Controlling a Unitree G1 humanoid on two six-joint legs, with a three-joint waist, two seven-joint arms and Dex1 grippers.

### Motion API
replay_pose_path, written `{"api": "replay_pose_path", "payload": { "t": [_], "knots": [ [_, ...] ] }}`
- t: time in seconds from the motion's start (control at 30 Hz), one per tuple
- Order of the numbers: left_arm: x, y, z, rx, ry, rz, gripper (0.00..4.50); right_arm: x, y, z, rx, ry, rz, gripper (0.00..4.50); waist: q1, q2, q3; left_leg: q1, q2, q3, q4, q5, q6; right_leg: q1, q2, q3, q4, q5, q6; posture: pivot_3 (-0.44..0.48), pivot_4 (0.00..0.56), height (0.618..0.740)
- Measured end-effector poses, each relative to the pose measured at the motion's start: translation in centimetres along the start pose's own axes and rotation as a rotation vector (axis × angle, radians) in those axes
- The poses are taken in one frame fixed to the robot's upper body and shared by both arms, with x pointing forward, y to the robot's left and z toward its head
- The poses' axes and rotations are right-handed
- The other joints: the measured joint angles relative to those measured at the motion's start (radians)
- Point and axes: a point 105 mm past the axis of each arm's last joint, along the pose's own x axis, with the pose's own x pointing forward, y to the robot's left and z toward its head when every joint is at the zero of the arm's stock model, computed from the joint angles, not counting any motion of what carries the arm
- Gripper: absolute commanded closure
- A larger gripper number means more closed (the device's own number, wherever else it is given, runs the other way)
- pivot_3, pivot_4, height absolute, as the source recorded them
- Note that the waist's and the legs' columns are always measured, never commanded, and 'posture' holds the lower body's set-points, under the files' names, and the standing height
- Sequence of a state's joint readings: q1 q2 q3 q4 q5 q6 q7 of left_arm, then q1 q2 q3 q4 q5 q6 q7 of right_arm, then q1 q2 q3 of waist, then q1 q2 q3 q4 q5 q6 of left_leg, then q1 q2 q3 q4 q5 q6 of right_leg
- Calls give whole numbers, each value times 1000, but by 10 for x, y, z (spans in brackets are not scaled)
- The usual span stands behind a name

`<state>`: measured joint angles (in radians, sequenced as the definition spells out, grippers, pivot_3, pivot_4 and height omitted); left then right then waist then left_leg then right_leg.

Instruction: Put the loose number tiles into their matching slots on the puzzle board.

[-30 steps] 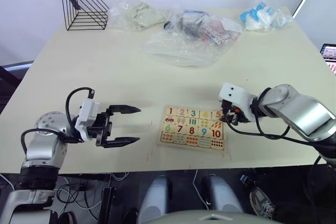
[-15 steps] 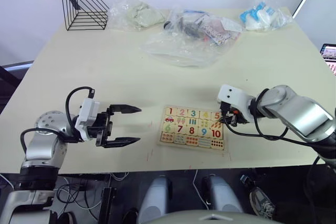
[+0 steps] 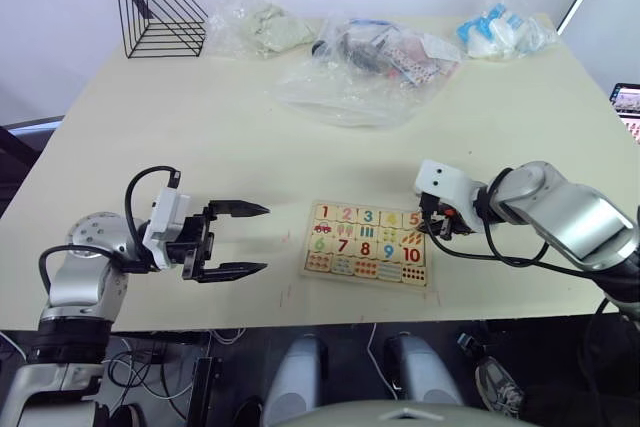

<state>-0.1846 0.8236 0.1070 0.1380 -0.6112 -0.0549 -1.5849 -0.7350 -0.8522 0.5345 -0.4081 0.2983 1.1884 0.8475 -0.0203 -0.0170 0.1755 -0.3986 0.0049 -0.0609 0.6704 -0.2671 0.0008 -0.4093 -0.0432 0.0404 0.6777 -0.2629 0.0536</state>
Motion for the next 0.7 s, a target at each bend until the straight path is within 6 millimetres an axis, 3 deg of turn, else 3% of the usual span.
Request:
{"api": "replay_pose_path", "payload": {
  "t": [0.37,0.43,0.47,0.53,0.6,0.7],
  "knots": [
    [1,0,1,2,0,-4,0,0,1,0,-3,0,5,3590,0,0,0,0,0,0,0,0,0,0,0,0,0,0,0,0,150,740],
    [1,-1,2,4,0,-7,0,0,1,1,-9,-4,4,2566,0,0,0,0,0,0,0,0,0,0,0,0,0,0,0,0,150,740],
    [1,-1,2,4,0,-7,0,1,0,1,-12,-6,4,2321,0,0,0,0,0,0,0,0,0,0,0,0,0,0,0,0,150,740],
    [1,-1,1,3,0,-7,0,1,-1,0,-12,-4,-2,1423,0,0,0,0,0,0,0,0,0,0,0,0,0,0,0,0,150,740],
    [1,-1,1,3,0,-7,0,1,-2,-1,-6,1,-6,340,0,0,0,0,0,0,0,0,0,0,0,0,0,0,0,0,150,740],
    [1,-1,1,3,0,-7,0,2,-2,0,-15,-3,-3,77,0,0,0,0,0,0,0,0,0,0,0,0,0,0,0,0,150,740]
  ]
}}
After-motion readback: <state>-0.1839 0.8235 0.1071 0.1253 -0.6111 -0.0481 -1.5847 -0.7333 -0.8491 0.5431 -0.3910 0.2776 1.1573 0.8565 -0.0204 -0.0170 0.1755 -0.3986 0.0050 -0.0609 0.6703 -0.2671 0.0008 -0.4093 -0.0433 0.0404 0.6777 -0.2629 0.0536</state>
